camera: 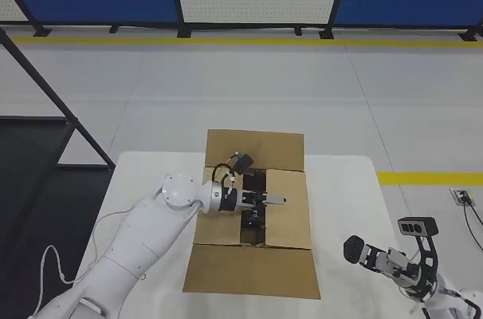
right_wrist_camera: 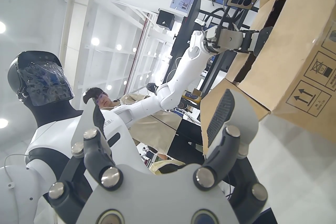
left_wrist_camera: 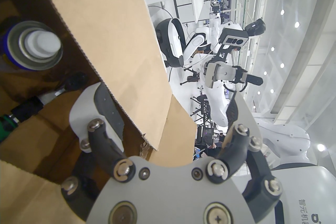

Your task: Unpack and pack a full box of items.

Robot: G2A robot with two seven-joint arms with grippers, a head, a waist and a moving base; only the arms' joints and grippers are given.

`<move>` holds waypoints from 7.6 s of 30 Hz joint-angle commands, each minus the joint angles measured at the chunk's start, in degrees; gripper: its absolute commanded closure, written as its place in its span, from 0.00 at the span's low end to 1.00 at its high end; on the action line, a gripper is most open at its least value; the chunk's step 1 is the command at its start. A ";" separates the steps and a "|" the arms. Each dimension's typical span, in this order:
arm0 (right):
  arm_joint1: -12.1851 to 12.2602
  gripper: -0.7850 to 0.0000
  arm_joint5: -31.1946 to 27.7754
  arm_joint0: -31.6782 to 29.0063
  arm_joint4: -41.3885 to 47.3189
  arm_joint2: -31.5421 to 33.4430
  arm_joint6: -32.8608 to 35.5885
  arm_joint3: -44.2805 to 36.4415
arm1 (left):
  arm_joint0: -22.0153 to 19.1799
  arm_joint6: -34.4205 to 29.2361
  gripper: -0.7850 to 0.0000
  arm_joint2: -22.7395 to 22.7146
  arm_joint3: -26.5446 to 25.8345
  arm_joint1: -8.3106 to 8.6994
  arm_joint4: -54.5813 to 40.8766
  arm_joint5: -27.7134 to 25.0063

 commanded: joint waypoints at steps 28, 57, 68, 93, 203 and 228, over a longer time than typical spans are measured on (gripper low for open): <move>1.14 0.00 -4.97 -6.75 -5.41 0.31 -4.97 -11.61 | -6.15 5.45 0.00 3.57 1.38 -6.50 -2.26 -3.44; 0.67 0.00 -9.27 -9.87 -13.15 2.00 -19.15 -14.43 | -11.17 13.12 0.00 11.76 11.12 -17.27 -2.60 -0.80; 0.42 0.00 -7.31 -8.26 -22.55 1.19 -25.93 -14.69 | -13.24 11.97 0.00 12.73 20.80 -22.83 -3.81 -5.61; 0.43 0.00 1.49 -5.47 -29.35 -0.56 -31.34 -8.38 | -11.77 14.65 0.00 -0.97 22.74 -15.09 1.82 -22.26; -1.36 0.00 11.79 6.40 -35.41 -11.42 -37.90 -14.05 | 63.92 57.93 0.00 -49.08 -61.72 2.04 19.07 -18.53; -3.50 0.00 32.03 19.44 -53.02 -30.29 -34.00 -17.76 | 71.45 58.51 0.00 -55.84 -64.24 2.32 15.75 -17.42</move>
